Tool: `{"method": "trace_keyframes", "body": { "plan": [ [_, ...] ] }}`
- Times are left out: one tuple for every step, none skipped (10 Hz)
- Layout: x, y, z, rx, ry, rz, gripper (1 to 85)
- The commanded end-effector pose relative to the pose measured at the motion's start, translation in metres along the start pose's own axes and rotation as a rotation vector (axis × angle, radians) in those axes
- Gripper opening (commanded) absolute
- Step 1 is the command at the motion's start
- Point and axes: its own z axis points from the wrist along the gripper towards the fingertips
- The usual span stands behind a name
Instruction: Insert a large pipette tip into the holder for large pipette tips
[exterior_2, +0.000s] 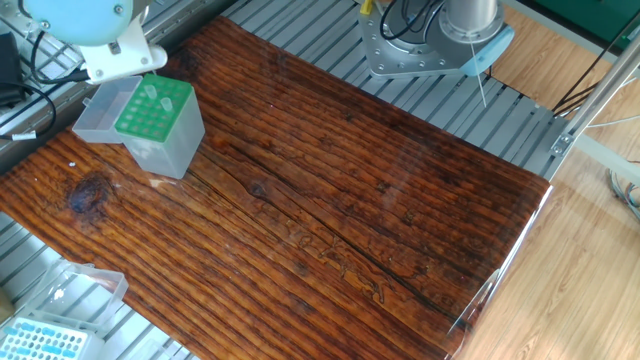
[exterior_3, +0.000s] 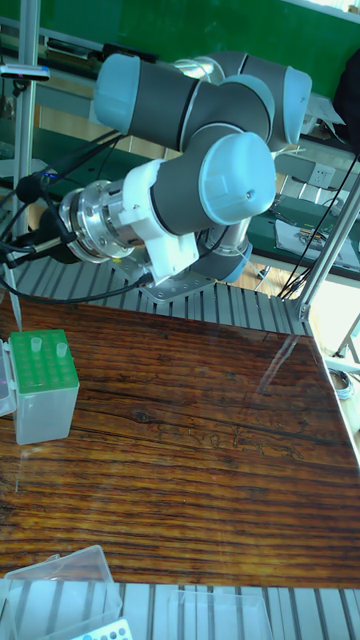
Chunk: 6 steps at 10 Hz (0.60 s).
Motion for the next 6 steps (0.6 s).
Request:
{"method": "trace_keyframes", "body": {
  "plan": [
    [-0.005,0.007,-0.004,-0.023,-0.035,0.007,1.0],
    [-0.002,0.01,-0.007,-0.033,-0.034,0.018,1.0],
    [0.005,0.011,-0.011,-0.03,-0.029,0.022,1.0],
    [0.014,0.012,-0.012,-0.023,-0.02,0.027,1.0],
    [0.024,0.016,-0.01,-0.022,-0.02,0.03,1.0],
    [0.033,0.018,-0.008,-0.021,-0.022,0.03,1.0]
  ]
}}
